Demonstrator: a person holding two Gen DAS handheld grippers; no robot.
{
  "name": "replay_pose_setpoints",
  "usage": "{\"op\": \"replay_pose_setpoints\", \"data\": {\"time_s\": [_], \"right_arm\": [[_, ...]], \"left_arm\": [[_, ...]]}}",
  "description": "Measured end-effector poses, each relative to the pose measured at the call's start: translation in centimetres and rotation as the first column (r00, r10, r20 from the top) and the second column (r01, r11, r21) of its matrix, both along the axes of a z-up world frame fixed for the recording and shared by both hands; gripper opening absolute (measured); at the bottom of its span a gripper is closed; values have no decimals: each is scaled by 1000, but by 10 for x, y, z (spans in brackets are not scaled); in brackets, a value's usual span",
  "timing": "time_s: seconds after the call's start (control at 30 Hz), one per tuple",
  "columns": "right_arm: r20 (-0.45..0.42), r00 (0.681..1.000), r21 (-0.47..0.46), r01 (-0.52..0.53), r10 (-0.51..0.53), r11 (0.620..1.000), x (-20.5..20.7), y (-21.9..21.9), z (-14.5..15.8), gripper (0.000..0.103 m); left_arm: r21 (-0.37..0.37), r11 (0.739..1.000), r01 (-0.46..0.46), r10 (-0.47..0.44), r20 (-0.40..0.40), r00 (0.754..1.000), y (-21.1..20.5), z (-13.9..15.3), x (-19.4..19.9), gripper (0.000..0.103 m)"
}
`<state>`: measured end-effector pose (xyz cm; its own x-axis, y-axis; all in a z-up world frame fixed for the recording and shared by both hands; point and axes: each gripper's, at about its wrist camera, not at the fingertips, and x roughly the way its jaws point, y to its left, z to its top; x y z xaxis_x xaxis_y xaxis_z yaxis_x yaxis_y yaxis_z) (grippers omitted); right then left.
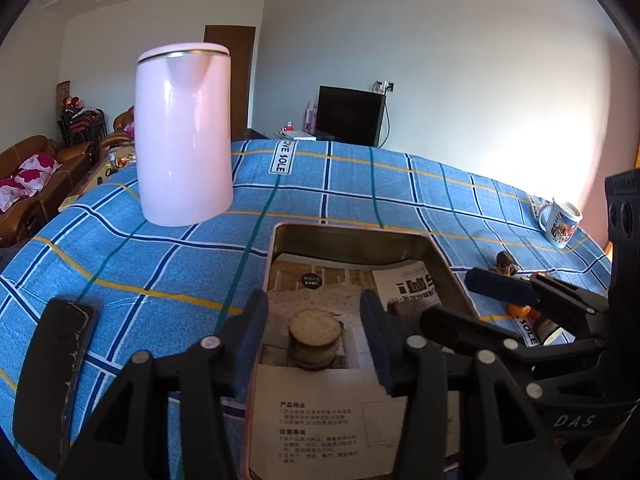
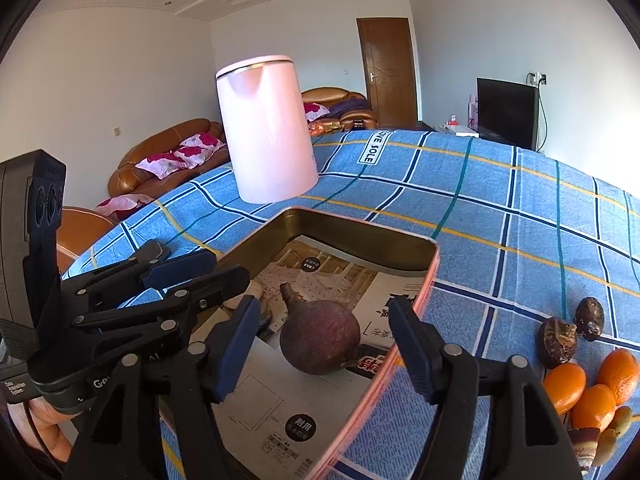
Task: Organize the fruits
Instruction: 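Grasp a second brown disc with the left tool while the right tool approaches the fruits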
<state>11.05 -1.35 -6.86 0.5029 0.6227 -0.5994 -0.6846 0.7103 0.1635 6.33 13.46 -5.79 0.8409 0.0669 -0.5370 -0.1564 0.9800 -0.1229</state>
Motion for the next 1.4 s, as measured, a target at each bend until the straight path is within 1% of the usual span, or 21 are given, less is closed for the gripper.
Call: {"op": "replay_pose_setpoints", "data": {"time_s": [0.03, 0.13, 0.3, 0.37, 0.43, 0.53, 0.63, 0.77, 0.8, 0.83, 0.87, 0.9, 0.93, 1.0, 1.07, 1.1, 1.13, 1.2, 1.23, 1.33, 1.4], "right_arm": [[7, 1000, 15, 2, -2, 1000, -2, -6, 3, 72], [37, 999, 28, 38, -39, 999, -10, -32, 12, 74], [82, 985, 16, 151, -152, 988, -22, -97, 16, 76], [97, 969, 9, 229, -229, 973, -23, -127, 16, 77], [106, 941, -1, 323, -321, 946, -19, -157, 15, 77], [120, 888, -15, 449, -444, 894, -13, -194, 13, 77], [71, 863, 8, 500, -499, 866, -6, -222, 7, 77], [55, 858, -8, 512, -511, 859, -5, -230, 0, 77], [48, 857, -11, 514, -513, 858, -5, -231, -2, 76], [34, 859, -7, 512, -512, 859, -4, -232, -4, 76], [25, 860, -4, 510, -510, 860, -3, -233, -5, 75], [14, 859, -5, 513, -513, 859, -1, -235, -6, 69], [-8, 859, 2, 511, -511, 859, 1, -237, -8, 66], [-53, 864, 35, 503, -501, 864, 4, -244, -10, 62], [-76, 857, 54, 514, -510, 856, 5, -250, -11, 61], [-79, 858, 58, 513, -508, 857, 6, -250, -11, 61], [-74, 860, 55, 510, -506, 859, 5, -249, -11, 61], [-58, 867, 36, 497, -495, 867, 3, -243, -11, 59], [-51, 871, 23, 489, -488, 872, 3, -239, -12, 56], [-62, 892, 6, 450, -449, 893, 6, -233, -14, 53], [-82, 901, -7, 427, -426, 904, 9, -230, -17, 53]], "left_arm": [[10, 1000, -6, 6, 21, 1000, -4, 5, -4, 73], [17, 1000, 17, -18, 80, 997, -21, 19, -14, 87], [64, 991, 118, -124, 106, 987, -71, 31, -14, 89], [74, 983, 170, -177, 92, 980, -94, 30, -7, 89], [86, 971, 221, -227, 64, 972, -118, 26, 2, 88], [100, 946, 309, -311, 5, 950, -153, 15, 17, 82], [78, 929, 362, -359, -53, 932, -180, 5, 32, 80], [66, 905, 421, -412, -121, 903, -205, -5, 46, 71], [63, 899, 434, -423, -138, 896, -212, -7, 48, 63], [61, 893, 445, -433, -150, 889, -216, -8, 50, 59], [58, 890, 452, -439, -159, 884, -220, -9, 53, 58], [53, 886, 460, -446, -174, 878, -223, -11, 56, 59], [44, 883, 467, -451, -190, 872, -226, -13, 60, 58], [30, 877, 479, -462, -214, 860, -231, -18, 64, 58], [32, 873, 486, -465, -245, 851, -235, -25, 68, 58], [20, 871, 491, -468, -267, 842, -238, -29, 72, 54], [-2, 867, 498, -479, -273, 834, -237, -30, 75, 44], [-29, 866, 500, -488, -266, 831, -232, -30, 74, 43], [-29, 867, 497, -487, -261, 833, -230, -29, 73, 42], [-27, 880, 475, -468, -225, 854, -218, -24, 67, 36], [-25, 888, 460, -455, -205, 867, -210, -22, 62, 36]]}}
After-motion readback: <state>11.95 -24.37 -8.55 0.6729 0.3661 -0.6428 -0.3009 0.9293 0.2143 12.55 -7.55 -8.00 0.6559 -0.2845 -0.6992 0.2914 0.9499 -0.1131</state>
